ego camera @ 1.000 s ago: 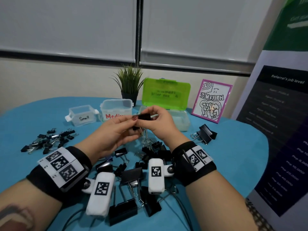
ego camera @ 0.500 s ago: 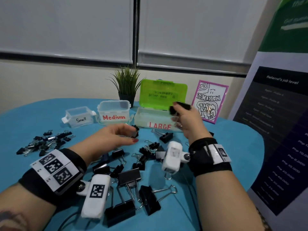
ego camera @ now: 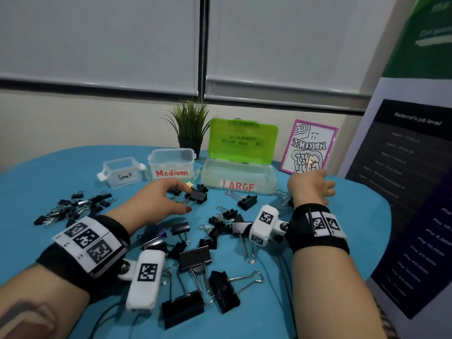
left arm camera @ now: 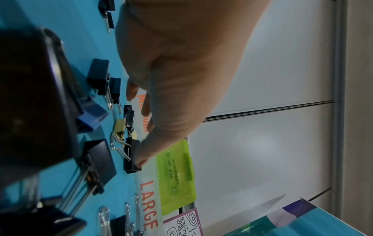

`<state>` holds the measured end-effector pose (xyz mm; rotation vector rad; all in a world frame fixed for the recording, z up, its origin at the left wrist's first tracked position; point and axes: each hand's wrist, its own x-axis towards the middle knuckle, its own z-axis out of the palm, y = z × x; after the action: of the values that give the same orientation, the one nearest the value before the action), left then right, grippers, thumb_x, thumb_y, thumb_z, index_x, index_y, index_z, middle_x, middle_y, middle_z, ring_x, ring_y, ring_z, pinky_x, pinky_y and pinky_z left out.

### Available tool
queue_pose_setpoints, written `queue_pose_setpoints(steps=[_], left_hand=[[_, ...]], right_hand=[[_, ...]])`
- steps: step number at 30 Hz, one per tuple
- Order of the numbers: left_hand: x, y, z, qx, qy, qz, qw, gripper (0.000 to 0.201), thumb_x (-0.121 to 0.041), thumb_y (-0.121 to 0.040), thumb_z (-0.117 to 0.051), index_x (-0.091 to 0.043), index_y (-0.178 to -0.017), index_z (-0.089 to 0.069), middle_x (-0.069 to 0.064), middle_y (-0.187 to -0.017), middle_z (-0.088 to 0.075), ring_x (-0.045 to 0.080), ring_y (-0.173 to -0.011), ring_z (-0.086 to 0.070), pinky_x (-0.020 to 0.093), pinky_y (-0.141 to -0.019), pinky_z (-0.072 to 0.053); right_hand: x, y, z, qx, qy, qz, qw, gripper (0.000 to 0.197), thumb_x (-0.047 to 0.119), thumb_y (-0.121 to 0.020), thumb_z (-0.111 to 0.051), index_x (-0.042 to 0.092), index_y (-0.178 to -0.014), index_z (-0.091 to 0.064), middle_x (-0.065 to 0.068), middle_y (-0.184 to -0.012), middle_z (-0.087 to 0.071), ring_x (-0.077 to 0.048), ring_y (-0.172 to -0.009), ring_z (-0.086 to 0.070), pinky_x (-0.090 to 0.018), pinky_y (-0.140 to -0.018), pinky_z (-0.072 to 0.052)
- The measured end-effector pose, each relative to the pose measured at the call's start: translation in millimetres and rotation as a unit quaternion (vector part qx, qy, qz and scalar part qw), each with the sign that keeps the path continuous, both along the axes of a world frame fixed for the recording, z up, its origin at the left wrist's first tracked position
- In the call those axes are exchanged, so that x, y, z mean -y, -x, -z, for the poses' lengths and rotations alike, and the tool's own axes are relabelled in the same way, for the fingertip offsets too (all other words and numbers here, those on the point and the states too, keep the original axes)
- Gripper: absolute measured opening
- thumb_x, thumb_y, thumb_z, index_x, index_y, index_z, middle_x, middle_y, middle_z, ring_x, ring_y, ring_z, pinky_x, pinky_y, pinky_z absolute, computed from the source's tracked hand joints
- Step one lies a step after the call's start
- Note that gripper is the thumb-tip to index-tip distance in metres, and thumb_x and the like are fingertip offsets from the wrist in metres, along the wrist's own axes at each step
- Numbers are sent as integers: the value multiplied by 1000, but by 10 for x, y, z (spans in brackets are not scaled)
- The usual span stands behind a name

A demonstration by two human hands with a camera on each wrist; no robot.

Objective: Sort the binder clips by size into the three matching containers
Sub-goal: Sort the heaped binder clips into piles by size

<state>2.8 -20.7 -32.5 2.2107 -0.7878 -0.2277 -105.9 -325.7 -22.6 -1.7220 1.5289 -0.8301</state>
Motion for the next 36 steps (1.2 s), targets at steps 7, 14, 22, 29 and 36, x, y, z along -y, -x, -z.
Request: queue_pose_setpoints(steps=[7,14,22,29,36], left_hand=[[8,-59,39,-10,-87,3,996,67,-20,-78,-83,-43,-134,-53,-4,-147,-45,16,-100,-56,22,-72,-47],[39,-78,94,22,-239,50,969,57,-71,-70,-62,-82,-118,-35,-18,-152,-39,26,-131,-46,45,-113,-35],[60,-101,93,30,-148,-15,988,18,-36,-75,-80,-48,-84,-71,-24,-98,-63,12,-92,-57,45,-101,-43],[65,-75,64,98,-204,-39,973,8,-43,-81,-76,-36,-84,-72,-21,-93,-67,4,-93,-54,38,-86,-23],[96,-96,87,88,-145,-52,984,13,-44,-94,-61,-33,-88,-64,-14,-100,-65,15,-99,-56,40,-102,-35]], right_hand=[[-337,-90,-48,81,118,-282,949,21,24,-75,-85,12,-82,-69,-7,-85,-70,-25,-80,-67,-31,-68,-53],[-634,-163,-12,-145,37,-415,897,42,23,-62,-96,13,-96,-73,1,-83,-66,-9,-69,-59,-22,-55,-44],[-698,-244,46,-120,13,-424,898,31,17,-69,-86,12,-97,-73,0,-84,-65,-12,-67,-58,-20,-51,-43],[-746,-296,58,134,-191,-400,886,19,20,-86,-70,2,-92,-65,-14,-80,-61,-23,-61,-53,-28,-52,-43],[-752,-348,57,217,-381,-381,814,44,33,-101,-36,4,-96,-69,-14,-82,-70,-20,-54,-51,-24,-49,-39]])
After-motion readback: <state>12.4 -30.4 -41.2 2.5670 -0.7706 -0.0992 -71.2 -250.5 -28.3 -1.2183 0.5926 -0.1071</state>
